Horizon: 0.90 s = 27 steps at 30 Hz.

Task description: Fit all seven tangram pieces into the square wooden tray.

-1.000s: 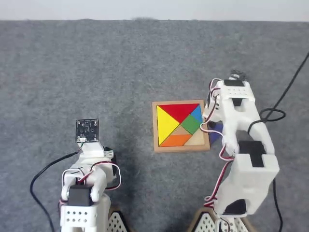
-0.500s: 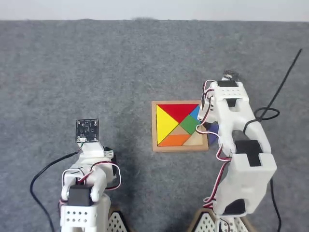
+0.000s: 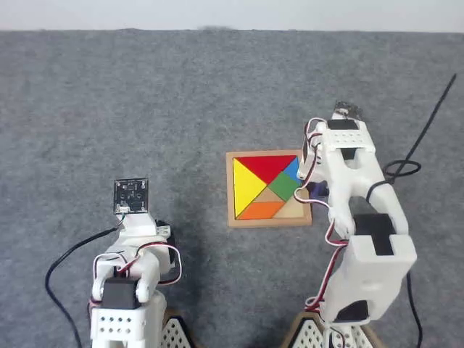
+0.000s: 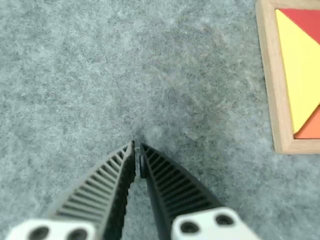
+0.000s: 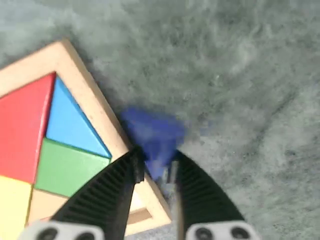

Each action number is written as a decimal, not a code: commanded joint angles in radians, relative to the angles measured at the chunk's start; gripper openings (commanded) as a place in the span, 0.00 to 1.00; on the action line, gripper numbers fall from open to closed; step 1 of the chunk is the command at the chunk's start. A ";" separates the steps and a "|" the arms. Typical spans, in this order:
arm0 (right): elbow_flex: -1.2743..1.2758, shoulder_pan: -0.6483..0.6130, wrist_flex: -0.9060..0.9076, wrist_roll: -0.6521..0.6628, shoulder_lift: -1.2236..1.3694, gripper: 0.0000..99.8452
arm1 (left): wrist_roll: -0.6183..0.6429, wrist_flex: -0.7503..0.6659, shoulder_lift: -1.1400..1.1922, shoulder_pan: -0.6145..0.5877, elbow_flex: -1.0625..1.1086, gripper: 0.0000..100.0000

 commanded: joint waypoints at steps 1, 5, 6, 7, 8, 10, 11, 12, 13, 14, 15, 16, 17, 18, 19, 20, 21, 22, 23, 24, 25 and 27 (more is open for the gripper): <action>-0.015 -0.013 0.004 0.025 -0.102 0.01 | -0.011 0.002 -0.020 -0.006 -0.012 0.01; 0.028 -0.016 -0.005 0.026 -0.179 0.01 | -0.011 0.002 -0.020 -0.006 -0.012 0.01; 0.034 -0.016 -0.005 0.031 -0.197 0.01 | -0.011 0.002 -0.020 -0.006 -0.012 0.01; 0.037 -0.016 -0.002 0.041 -0.211 0.01 | -0.011 0.002 -0.020 -0.006 -0.012 0.01; 0.037 -0.016 0.004 0.048 -0.225 0.01 | -0.011 0.002 -0.020 -0.006 -0.012 0.01; 0.037 -0.015 0.031 0.054 -0.255 0.01 | -0.011 0.002 -0.020 -0.006 -0.012 0.01; 0.035 -0.015 0.058 0.057 -0.272 0.01 | -0.011 0.002 -0.020 -0.006 -0.012 0.01; 0.035 -0.018 0.084 0.057 -0.288 0.01 | -0.011 0.002 -0.020 -0.006 -0.012 0.01; 0.037 -0.027 0.102 0.068 -0.297 0.01 | -0.011 0.002 -0.020 -0.006 -0.012 0.01; 0.044 -0.036 0.113 0.078 -0.302 0.01 | -0.011 0.002 -0.020 -0.006 -0.012 0.01; 0.066 -0.047 0.114 0.080 -0.302 0.01 | -0.011 0.002 -0.020 -0.006 -0.012 0.01; 0.091 -0.062 0.099 0.078 -0.297 0.01 | -0.011 0.002 -0.020 -0.006 -0.012 0.01; 0.120 -0.081 0.081 0.078 -0.292 0.01 | -0.011 0.002 -0.020 -0.006 -0.012 0.01; 0.146 -0.097 0.058 0.078 -0.288 0.01 | -0.011 0.002 -0.020 -0.006 -0.012 0.01; 0.166 -0.111 0.042 0.078 -0.283 0.01 | -0.011 0.002 -0.020 -0.006 -0.012 0.01; 0.176 -0.124 0.031 0.077 -0.283 0.01 | -0.011 0.002 -0.020 -0.006 -0.012 0.01; 0.178 -0.131 0.028 0.075 -0.278 0.01 | -0.011 0.002 -0.020 -0.006 -0.012 0.01; 0.180 -0.134 0.022 0.071 -0.275 0.01 | -0.011 0.002 -0.020 -0.006 -0.012 0.01; 0.180 -0.137 0.021 0.052 -0.275 0.01 | -0.011 0.002 -0.020 -0.006 -0.012 0.01; 0.178 -0.137 0.021 0.028 -0.272 0.01 | -0.011 0.002 -0.020 -0.006 -0.012 0.01; 0.176 -0.137 0.021 0.011 -0.269 0.03 | -0.011 0.002 -0.020 -0.006 -0.012 0.01; 0.176 -0.137 0.021 -0.003 -0.262 0.08 | -0.011 0.002 -0.020 -0.006 -0.012 0.01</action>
